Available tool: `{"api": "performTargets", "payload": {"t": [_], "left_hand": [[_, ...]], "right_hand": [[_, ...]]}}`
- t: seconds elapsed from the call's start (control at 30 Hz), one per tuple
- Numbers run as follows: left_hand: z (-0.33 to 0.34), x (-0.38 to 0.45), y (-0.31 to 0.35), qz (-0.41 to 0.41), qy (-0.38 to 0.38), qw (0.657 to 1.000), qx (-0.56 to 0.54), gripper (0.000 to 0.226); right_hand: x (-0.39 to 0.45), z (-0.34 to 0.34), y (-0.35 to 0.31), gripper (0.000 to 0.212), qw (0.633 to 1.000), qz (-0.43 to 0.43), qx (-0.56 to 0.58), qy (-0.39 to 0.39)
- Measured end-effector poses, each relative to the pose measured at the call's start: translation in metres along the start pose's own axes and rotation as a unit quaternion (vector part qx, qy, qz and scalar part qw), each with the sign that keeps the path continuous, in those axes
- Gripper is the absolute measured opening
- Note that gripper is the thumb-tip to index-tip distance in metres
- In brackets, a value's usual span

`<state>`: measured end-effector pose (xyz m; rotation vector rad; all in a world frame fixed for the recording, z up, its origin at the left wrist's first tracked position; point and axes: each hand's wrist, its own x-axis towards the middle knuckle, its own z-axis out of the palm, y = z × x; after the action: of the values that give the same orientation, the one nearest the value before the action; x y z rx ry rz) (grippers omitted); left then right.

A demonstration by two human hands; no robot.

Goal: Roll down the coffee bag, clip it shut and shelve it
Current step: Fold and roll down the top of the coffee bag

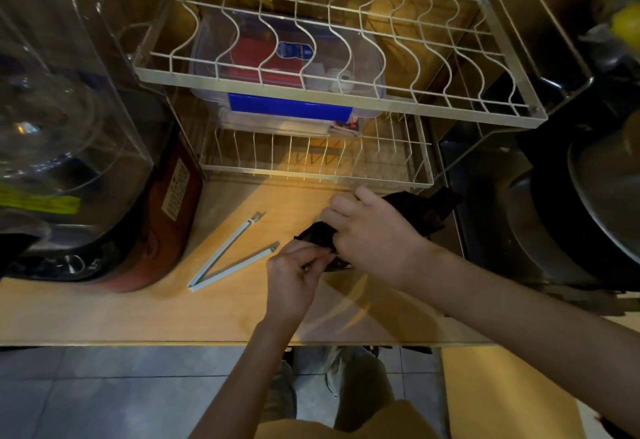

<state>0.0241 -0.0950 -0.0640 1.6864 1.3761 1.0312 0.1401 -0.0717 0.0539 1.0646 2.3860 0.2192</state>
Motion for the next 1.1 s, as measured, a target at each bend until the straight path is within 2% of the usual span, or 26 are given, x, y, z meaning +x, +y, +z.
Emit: {"api": "performTargets", "payload": {"t": [0.07, 0.23, 0.4, 0.5, 0.57, 0.67, 0.8, 0.97, 1.1], "left_hand": [[0.001, -0.001, 0.002, 0.006, -0.007, 1.0, -0.006, 0.007], [-0.002, 0.006, 0.002, 0.015, -0.031, 0.999, -0.011, 0.004], [-0.003, 0.01, 0.001, 0.042, -0.052, 0.998, 0.01, 0.011], [-0.001, 0.011, 0.001, 0.057, -0.066, 0.996, 0.029, 0.028], [0.003, 0.01, 0.002, 0.057, -0.06, 0.996, 0.025, 0.023], [0.005, 0.011, 0.004, -0.014, -0.031, 0.998, -0.056, 0.011], [0.004, 0.012, 0.007, -0.091, -0.043, 0.982, -0.16, 0.019], [0.008, 0.014, 0.005, -0.132, -0.055, 0.968, -0.208, 0.021], [0.006, 0.013, 0.0, -0.143, -0.055, 0.967, -0.205, 0.02]], "right_hand": [[-0.002, 0.003, 0.007, 0.009, 1.0, 0.001, 0.0, 0.004], [-0.008, 0.004, 0.023, 0.012, 0.996, -0.015, -0.021, 0.083], [-0.007, 0.008, 0.02, 0.018, 0.999, -0.015, -0.03, 0.042], [-0.009, 0.003, 0.018, 0.016, 0.999, 0.0, -0.033, 0.024], [-0.01, 0.003, 0.015, 0.017, 0.999, -0.006, -0.042, 0.007], [-0.01, 0.007, 0.016, 0.018, 0.999, -0.027, -0.034, 0.028], [-0.012, 0.002, 0.018, 0.016, 0.999, -0.02, -0.018, 0.042], [-0.016, -0.005, 0.02, 0.018, 1.0, 0.004, 0.007, 0.007], [-0.017, -0.004, 0.018, 0.016, 1.0, -0.02, -0.021, -0.003]]}}
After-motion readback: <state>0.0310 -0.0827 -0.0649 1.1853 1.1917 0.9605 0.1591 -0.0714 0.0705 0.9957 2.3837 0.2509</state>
